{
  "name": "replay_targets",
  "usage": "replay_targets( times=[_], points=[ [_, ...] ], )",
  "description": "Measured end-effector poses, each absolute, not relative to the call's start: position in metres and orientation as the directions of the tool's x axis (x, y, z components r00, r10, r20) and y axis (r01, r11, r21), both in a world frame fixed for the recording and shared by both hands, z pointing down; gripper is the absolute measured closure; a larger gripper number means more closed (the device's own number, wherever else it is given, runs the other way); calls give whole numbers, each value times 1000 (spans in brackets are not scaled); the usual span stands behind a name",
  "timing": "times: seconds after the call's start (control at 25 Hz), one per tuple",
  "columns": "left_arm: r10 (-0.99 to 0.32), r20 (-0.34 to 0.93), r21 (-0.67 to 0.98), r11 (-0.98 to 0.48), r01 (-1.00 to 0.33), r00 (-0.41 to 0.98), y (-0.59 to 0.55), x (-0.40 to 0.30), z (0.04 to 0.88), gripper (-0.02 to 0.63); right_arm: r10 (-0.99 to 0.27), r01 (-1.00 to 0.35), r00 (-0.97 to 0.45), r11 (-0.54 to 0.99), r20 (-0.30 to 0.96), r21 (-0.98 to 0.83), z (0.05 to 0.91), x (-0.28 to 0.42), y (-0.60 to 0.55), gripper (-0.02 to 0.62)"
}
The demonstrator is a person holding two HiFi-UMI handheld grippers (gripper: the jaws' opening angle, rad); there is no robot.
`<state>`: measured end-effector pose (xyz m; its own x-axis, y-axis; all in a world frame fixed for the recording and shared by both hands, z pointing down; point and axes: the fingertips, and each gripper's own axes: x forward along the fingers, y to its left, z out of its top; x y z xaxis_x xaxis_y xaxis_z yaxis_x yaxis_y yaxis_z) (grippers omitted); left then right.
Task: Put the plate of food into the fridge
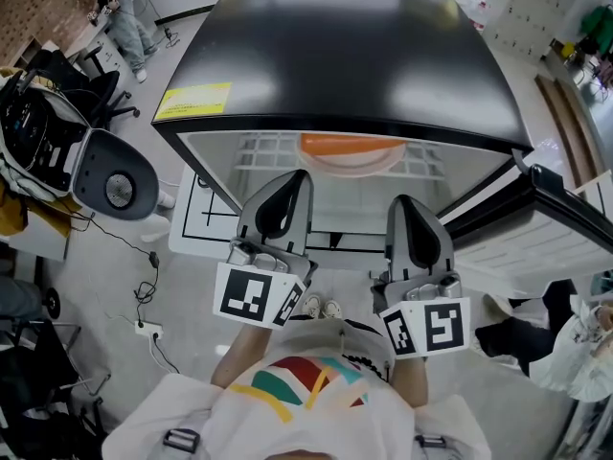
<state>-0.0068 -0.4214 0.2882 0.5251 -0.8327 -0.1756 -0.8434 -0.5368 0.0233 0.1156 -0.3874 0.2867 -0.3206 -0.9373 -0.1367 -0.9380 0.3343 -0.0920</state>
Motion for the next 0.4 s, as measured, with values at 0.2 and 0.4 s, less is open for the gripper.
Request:
replay_targets(
  times=[0.2,0.4],
  points=[
    [-831,-173,23,-540,-842,528,-425,-6,289,598,-934,-936,-330,342,-136,-77,285,114,-391,595],
    [-833,-170,27,-538,-843,526,-428,-8,292,598,-932,-937,-338,346,-127,-46,284,111,-396,595]
  ],
)
